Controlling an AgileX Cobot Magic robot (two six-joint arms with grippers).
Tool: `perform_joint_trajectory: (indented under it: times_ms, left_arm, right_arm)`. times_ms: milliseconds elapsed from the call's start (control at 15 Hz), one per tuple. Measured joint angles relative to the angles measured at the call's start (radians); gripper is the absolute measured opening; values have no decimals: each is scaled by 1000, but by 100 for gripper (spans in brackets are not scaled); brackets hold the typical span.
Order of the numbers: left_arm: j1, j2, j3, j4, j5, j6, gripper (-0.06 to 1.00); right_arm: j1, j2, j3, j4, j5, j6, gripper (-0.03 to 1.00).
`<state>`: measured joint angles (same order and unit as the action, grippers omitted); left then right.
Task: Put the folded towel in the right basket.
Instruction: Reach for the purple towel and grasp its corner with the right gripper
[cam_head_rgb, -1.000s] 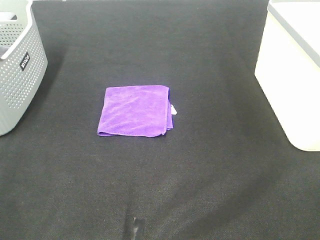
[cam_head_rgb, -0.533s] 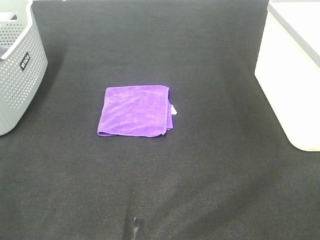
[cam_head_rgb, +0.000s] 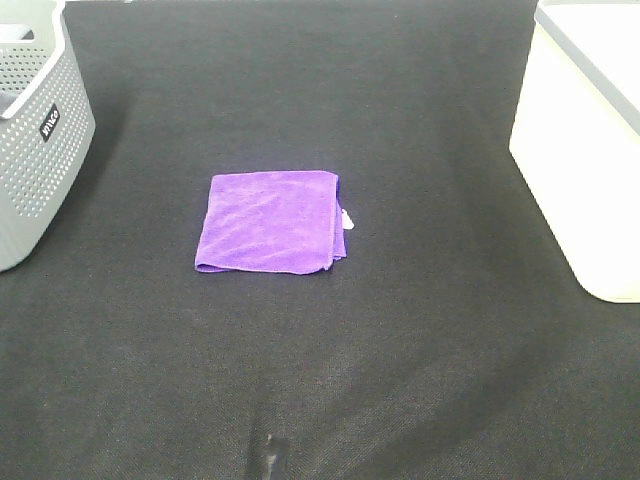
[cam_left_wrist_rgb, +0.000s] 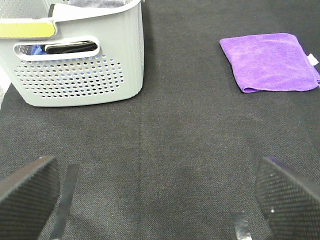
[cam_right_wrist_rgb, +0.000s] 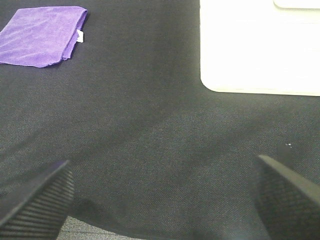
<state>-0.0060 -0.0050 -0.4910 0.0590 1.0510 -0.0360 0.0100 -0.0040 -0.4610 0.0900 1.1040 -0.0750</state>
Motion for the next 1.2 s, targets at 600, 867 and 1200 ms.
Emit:
perform_joint_trajectory:
  times_ms: [600, 867, 1200]
  left_arm:
    - [0, 0, 0, 0, 0, 0, 99]
    - [0, 0, 0, 0, 0, 0, 99]
    - [0, 0, 0, 0, 0, 0, 99]
  right_arm:
    - [0, 0, 0, 0, 0, 0, 90]
    - [0, 0, 0, 0, 0, 0, 90]
    - [0, 0, 0, 0, 0, 0, 90]
